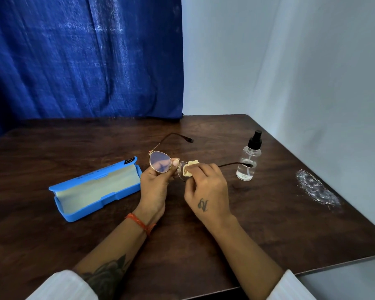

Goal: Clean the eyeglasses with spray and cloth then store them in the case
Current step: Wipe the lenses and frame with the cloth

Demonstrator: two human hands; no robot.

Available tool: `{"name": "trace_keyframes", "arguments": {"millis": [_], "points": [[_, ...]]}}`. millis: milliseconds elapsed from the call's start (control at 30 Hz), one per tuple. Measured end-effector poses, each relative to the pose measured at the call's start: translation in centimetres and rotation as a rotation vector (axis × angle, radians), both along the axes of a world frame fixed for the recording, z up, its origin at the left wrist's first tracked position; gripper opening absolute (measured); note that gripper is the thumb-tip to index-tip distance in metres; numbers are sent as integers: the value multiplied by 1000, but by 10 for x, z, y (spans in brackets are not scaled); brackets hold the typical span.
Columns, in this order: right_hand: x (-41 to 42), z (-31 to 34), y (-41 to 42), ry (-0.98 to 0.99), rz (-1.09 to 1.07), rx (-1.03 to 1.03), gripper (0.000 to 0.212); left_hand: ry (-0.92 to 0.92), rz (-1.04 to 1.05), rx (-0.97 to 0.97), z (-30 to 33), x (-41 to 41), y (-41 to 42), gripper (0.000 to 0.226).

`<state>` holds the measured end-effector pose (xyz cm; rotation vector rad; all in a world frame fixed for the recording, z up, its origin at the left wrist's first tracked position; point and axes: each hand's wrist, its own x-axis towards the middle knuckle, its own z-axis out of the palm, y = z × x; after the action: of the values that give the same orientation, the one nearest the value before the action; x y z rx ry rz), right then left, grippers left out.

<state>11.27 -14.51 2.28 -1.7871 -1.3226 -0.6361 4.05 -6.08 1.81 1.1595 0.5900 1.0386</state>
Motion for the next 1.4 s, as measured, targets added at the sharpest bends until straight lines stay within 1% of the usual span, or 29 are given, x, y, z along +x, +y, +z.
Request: {"name": "trace_keyframes", "arguments": {"millis": [133,200,267,367,467,533,600,733,867,933,1033,1067,1100,1133,1167,1233,1300,1400], "points": [[-3,-2,-4,18,92,76,19,-35,34,-13,2,-2,0,12],[-4,-1,-6,2,156,93,20,-45,32,-19,3,-2,1,12],[-3,0,-7,-29,198,67,21,-58,29,-41,3,-2,2,14],[5,-1,-7,-45,216,0,25,-70,33,-59,4,-3,2,10],[15,-1,-8,-90,199,-29,26,-64,8,-61,5,-4,3,13],[20,0,-11,-108,204,7,25,-53,-27,-54,6,-5,3,13],[25,3,-14,-80,214,78,24,-52,-47,-55,10,-5,3,9],[31,8,-17,22,160,239,19,-7,-55,19,15,-5,3,6],[29,9,-16,155,183,272,16,28,-60,83,18,-6,5,10],[27,12,-17,315,217,271,16,27,-62,95,19,-7,4,10],[26,16,-16,614,294,284,18,30,-75,101,18,-5,3,8],[25,16,-15,661,295,305,18,32,-83,98,18,-5,3,7],[24,17,-16,660,270,342,19,33,-86,94,18,-5,4,7],[23,18,-17,605,227,391,20,34,-84,89,17,-5,5,6],[23,18,-18,503,179,437,20,34,-79,85,17,-5,6,6],[22,16,-19,235,138,469,18,27,-68,74,16,-4,6,5],[21,11,-16,19,149,407,20,25,-60,69,15,-4,5,6],[18,3,-7,-91,188,265,25,41,-65,80,14,-4,5,5]]}}
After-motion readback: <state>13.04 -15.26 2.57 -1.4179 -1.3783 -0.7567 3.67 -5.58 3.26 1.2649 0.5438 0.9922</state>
